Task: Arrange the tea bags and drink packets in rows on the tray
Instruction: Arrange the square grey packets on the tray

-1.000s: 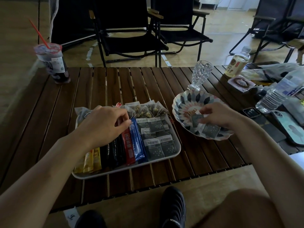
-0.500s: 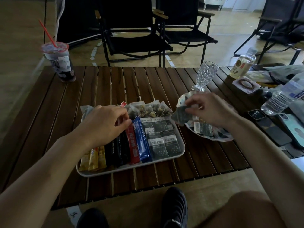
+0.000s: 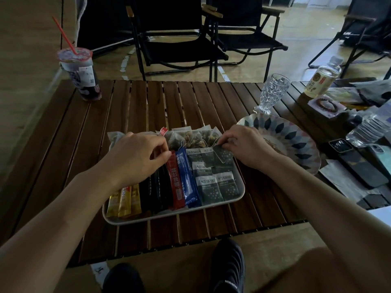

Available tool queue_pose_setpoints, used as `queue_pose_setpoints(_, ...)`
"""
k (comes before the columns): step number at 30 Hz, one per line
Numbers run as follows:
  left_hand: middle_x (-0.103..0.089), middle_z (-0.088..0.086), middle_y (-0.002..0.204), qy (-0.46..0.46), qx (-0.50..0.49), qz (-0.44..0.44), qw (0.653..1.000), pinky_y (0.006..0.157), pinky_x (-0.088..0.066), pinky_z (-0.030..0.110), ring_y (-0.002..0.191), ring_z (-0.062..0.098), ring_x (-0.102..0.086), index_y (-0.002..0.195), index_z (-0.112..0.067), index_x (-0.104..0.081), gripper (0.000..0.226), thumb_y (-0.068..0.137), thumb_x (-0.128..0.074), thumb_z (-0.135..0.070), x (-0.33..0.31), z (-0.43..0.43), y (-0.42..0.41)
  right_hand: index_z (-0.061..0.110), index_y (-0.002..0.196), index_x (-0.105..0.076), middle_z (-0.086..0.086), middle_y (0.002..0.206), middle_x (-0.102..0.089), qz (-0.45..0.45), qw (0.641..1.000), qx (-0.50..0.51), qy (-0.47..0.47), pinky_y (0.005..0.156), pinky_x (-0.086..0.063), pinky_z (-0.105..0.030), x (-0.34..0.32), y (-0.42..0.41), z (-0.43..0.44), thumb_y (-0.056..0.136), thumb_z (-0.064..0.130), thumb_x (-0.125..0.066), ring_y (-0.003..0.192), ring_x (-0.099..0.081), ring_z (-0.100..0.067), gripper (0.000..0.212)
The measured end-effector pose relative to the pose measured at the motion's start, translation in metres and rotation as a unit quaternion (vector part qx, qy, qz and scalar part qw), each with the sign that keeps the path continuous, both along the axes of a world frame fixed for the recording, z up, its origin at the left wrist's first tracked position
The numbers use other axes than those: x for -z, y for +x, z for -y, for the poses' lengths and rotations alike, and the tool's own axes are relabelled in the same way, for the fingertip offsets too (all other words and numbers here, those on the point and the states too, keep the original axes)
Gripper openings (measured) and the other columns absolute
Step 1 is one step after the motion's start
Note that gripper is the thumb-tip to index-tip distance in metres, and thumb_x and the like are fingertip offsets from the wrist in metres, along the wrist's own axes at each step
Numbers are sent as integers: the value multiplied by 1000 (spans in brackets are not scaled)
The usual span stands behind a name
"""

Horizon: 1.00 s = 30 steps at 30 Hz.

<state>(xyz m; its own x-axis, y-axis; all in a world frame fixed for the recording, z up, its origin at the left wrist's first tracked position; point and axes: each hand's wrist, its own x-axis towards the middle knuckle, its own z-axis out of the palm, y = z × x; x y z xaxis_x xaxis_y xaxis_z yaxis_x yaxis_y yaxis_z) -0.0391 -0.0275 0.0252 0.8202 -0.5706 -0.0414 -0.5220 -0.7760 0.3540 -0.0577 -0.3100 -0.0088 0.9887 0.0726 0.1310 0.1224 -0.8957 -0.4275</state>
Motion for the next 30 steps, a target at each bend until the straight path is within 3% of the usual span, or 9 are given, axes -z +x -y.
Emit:
queue_pose_setpoints(5, -61, -12, 94, 5, -3, 0, 1000, 88, -50, 40, 88, 9, -58, 97, -33, -60, 22, 91, -48, -51, 3, -1, 2, 17, 95, -79, -3, 92, -69, 48, 999, -11, 10, 78, -55, -33, 7, 5, 1, 83, 9, -75, 85, -64, -15, 16)
queue_pose_setpoints(8, -59, -14, 93, 8, -2, 3, 1000, 90, -46, 37, 88, 7, -57, 97, -33, -60, 19, 93, -50, -48, 3, 0, 2, 16, 94, -78, -2, 94, -69, 50, 999, -1, 17, 80, -54, -36, 8, 5, 2, 84, 12, -73, 86, -63, -14, 11)
queue_pose_setpoints(13, -60, -13, 94, 10, -7, 2, 1000, 87, -50, 38, 88, 8, -58, 97, -34, -60, 22, 90, -48, -51, 2, 0, 1, 24, 94, -73, 6, 99, -63, 19, 998, 17, 55, 72, -46, -24, -5, 2, 7, 92, 21, -64, 83, -54, -1, 10)
queue_pose_setpoints(18, -61, -13, 94, 14, -14, -2, 1000, 85, -53, 43, 89, 11, -59, 95, -37, -57, 27, 85, -42, -58, -2, -2, -3, 29, 100, -73, 12, 103, -68, -56, 992, -11, 114, 74, -61, -41, -23, -13, 13, 88, 24, -71, 87, -69, -15, 13)
queue_pose_setpoints(22, -60, -15, 92, 4, -16, -7, 1000, 86, -53, 46, 87, 9, -60, 94, -37, -57, 30, 84, -40, -60, -6, -3, -7, 26, 107, -71, 8, 94, -73, -158, 979, -58, 117, 78, -57, -25, -30, -25, 14, 79, 25, -79, 87, -69, -2, 29)
queue_pose_setpoints(26, -60, -15, 93, 5, -17, -13, 1000, 91, -50, 47, 88, 7, -60, 95, -36, -58, 34, 82, -38, -59, -8, -3, -9, 26, 107, -70, 20, 84, -70, -205, 970, -93, 89, 65, -42, -1, -32, -30, 7, 82, 26, -78, 78, -62, 19, 27)
queue_pose_setpoints(30, -58, -15, 93, 11, -19, -20, 1000, 92, -50, 48, 90, 9, -59, 98, -34, -59, 33, 84, -40, -57, -8, -3, -8, 24, 106, -72, 12, 100, -73, -194, 972, -101, 90, 79, -53, -16, -22, -22, 1, 81, 21, -78, 93, -66, 6, 26)
